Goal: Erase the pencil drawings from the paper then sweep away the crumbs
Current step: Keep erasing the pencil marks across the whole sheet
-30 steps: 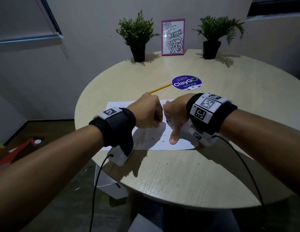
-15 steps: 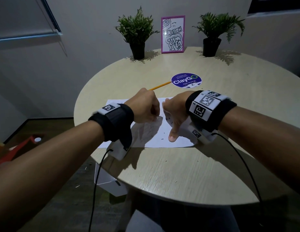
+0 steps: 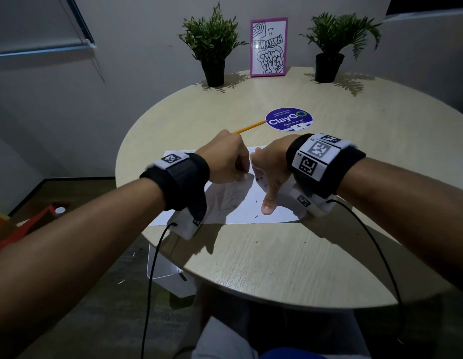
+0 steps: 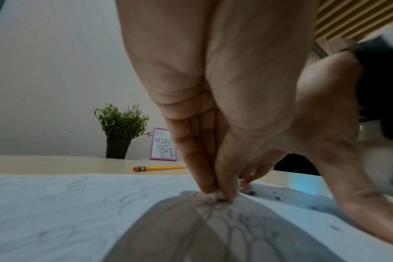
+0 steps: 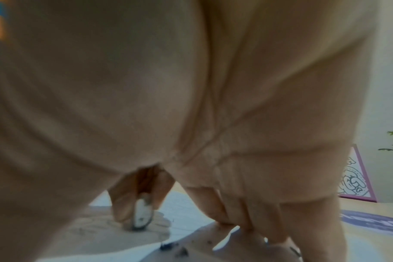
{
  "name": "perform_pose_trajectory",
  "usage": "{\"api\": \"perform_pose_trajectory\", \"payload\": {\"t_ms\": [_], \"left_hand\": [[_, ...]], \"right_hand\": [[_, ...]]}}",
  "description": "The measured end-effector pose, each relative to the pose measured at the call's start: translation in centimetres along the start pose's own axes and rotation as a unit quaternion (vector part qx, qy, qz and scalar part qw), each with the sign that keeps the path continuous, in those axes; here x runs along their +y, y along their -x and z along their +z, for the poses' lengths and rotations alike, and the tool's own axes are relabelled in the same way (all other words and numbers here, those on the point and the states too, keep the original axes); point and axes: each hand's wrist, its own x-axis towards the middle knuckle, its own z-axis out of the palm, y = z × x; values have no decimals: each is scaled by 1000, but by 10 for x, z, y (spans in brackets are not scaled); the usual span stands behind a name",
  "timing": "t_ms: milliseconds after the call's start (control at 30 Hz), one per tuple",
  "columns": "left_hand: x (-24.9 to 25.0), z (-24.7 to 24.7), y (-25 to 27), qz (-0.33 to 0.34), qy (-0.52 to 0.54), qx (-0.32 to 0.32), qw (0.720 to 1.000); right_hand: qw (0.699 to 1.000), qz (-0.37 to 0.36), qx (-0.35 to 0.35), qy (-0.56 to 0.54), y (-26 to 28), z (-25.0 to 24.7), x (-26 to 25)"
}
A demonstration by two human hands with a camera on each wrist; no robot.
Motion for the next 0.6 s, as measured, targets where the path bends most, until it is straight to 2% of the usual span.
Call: {"api": "perform_pose_trajectory", "payload": {"t_ms": [300,367,467,600], "left_hand": [[12,7,47,34,23,-60,997],[10,4,38,24,25,-41,999],[5,2,16,-7,22,33,999],[2,6,6,-24,9,26,999]], "right_hand": [[1000,-9,5,-16,1,-2,2],[1000,-10,2,-14,2,-2,0],[1000,-11,0,-11,2,-2,0],[1000,-5,1,-2,2,-2,-3]]}}
